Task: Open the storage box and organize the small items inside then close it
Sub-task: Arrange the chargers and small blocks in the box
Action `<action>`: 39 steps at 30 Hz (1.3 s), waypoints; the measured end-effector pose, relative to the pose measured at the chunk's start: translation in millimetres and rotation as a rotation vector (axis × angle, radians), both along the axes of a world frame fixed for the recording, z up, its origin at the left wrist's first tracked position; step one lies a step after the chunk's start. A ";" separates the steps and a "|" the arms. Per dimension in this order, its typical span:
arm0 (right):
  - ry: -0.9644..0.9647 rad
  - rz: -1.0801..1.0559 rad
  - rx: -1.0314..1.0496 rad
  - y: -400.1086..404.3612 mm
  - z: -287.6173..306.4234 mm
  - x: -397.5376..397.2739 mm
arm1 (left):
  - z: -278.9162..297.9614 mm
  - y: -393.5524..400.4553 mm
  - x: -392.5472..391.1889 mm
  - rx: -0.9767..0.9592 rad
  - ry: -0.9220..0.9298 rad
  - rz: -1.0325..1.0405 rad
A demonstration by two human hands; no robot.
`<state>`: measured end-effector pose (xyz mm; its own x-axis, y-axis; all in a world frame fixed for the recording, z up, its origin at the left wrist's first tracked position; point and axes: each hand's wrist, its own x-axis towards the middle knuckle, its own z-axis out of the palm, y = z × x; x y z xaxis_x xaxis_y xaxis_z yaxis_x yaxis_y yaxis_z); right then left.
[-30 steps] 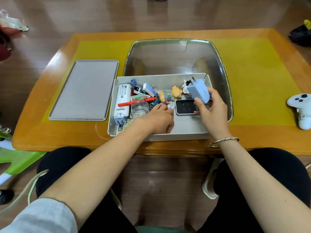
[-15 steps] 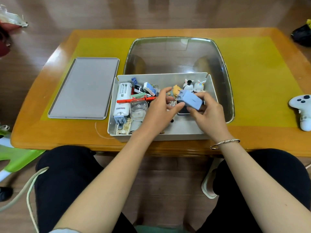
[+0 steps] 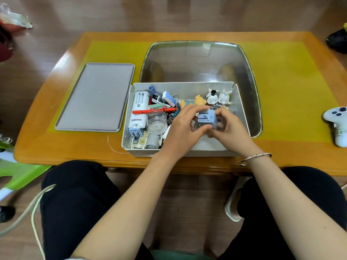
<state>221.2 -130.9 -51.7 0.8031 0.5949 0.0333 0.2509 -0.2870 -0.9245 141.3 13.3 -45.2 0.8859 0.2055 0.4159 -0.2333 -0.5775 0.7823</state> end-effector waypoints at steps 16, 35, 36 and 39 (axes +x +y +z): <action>0.146 0.079 0.146 -6.4 8.8 -4.1 | -4.8 10.9 -4.8 0.038 0.112 0.040; 0.035 0.050 0.084 -5.7 7.8 -6.3 | -6.1 1.1 -7.7 0.151 0.032 0.291; 0.026 0.038 0.087 -5.4 8.1 -6.7 | -6.3 0.9 -7.5 0.166 0.031 0.290; -0.027 -0.014 0.106 -4.7 9.6 -7.7 | -5.8 2.2 -4.7 0.077 0.077 0.206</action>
<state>213.5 -135.6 -42.1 0.8093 0.5757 0.1166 0.2724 -0.1920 -0.9428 136.7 15.5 -51.0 0.8584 0.3554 0.3699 -0.0454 -0.6656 0.7449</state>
